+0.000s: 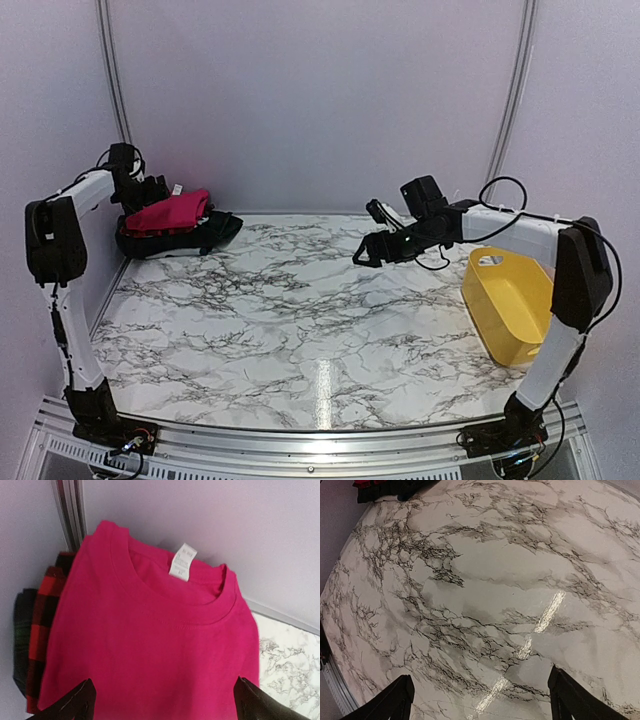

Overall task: Fold and stack the mixed laundry pile
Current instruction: Smooth out the square-folded T-shirt at the corner of the board.

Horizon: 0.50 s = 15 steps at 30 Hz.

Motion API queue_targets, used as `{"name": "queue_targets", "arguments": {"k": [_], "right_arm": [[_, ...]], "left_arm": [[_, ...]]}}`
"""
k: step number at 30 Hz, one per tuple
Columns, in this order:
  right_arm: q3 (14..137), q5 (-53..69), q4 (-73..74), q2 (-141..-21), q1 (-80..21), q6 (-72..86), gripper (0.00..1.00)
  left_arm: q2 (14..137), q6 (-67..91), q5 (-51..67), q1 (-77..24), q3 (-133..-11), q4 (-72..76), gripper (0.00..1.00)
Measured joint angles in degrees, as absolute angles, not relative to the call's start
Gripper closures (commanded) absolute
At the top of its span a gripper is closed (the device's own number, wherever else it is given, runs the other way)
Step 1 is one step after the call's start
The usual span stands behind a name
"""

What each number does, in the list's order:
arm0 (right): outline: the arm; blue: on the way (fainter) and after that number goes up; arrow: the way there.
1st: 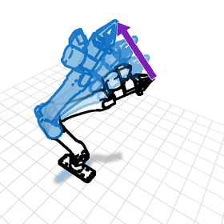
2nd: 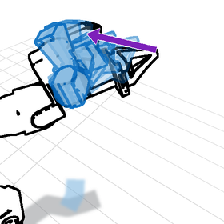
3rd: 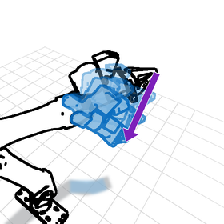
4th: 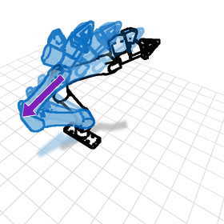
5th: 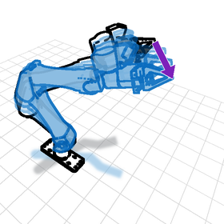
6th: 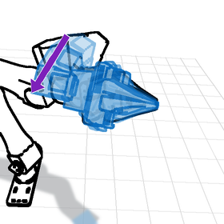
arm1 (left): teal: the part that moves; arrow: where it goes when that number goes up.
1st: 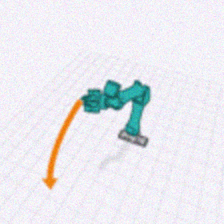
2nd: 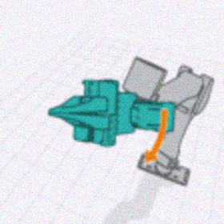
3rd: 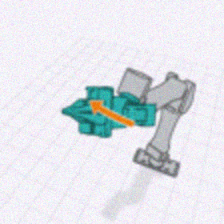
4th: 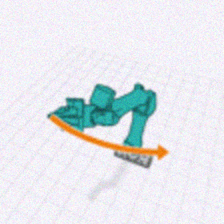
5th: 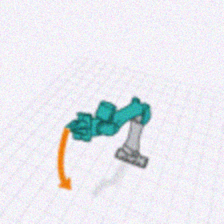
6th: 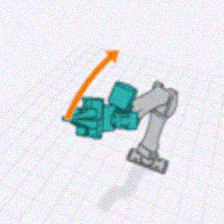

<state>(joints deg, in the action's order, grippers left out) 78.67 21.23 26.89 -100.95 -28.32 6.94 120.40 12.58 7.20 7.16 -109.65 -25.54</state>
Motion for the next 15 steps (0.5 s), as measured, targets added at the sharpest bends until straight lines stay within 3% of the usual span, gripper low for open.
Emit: {"name": "queue_targets", "arguments": {"k": [7, 15], "right_arm": [[73.71, 23.35, 26.55, -97.01, -24.47, 7.38, 0.10], [71.68, 23.59, 26.57, -90.91, -18.50, 7.97, 0.06]], "left_arm": [[125.73, 16.36, 5.10, 8.88, -107.22, -26.28, 0.01], [122.26, 20.47, 1.61, 11.44, -105.49, -27.70, 0.01]]}}
